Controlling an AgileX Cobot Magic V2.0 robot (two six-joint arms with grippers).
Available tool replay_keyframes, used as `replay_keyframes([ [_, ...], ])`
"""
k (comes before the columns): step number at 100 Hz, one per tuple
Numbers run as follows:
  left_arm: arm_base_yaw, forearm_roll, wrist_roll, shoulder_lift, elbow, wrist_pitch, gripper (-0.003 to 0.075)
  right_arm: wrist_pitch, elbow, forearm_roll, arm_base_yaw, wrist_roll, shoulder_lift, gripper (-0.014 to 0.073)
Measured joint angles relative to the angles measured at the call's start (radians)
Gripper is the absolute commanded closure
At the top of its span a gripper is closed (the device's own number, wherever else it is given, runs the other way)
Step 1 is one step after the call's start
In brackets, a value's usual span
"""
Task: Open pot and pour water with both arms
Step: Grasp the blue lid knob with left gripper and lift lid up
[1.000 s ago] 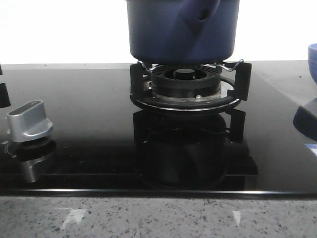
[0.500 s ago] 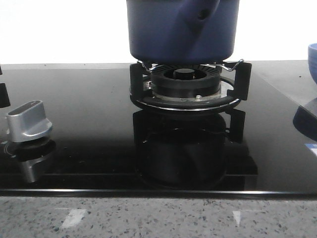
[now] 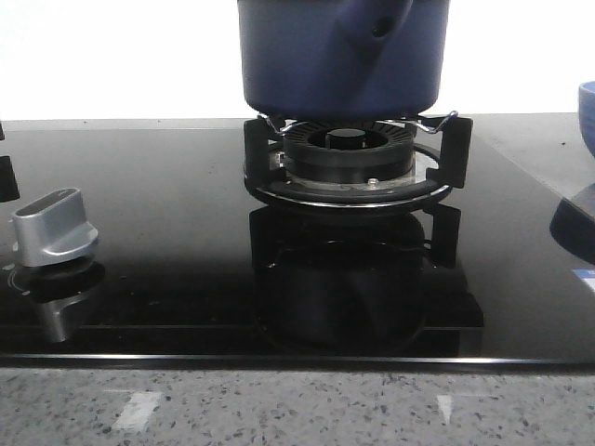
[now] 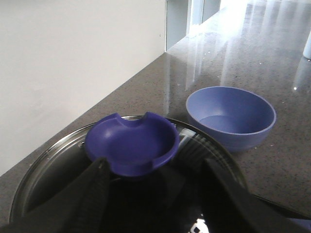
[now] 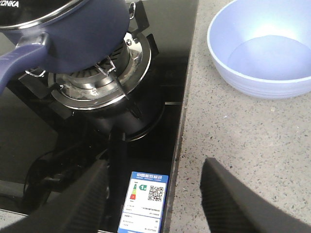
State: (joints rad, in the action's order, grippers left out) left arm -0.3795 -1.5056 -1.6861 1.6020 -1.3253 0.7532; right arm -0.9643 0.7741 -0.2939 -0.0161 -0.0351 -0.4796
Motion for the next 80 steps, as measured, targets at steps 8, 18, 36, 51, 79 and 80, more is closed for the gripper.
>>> replay_keyframes([
  [8,-0.004,0.0,-0.009,0.007,0.0,-0.025,0.036,0.0,0.0,0.0,0.0,0.0,0.0,0.0211],
  [18,-0.004,-0.002,-0.013,0.024,0.0,-0.046,0.036,0.0,0.0,0.0,0.0,0.0,0.0,0.0211],
  [36,-0.004,-0.024,-0.015,0.052,0.0,-0.05,0.0358,-0.003,0.0,0.0,0.0,0.0,0.0,0.0211],
  [51,-0.004,-0.056,-0.032,0.056,0.0,-0.05,0.0311,-0.007,0.0,-0.001,0.0,0.0,0.0,0.0211],
  [79,-0.006,-0.077,-0.037,0.056,0.0,-0.05,0.03,-0.01,0.0,-0.002,0.0,0.0,0.0,0.0211],
  [80,-0.006,-0.08,-0.037,0.056,0.0,-0.05,0.03,-0.01,0.0,-0.002,0.0,0.0,0.0,0.0211],
])
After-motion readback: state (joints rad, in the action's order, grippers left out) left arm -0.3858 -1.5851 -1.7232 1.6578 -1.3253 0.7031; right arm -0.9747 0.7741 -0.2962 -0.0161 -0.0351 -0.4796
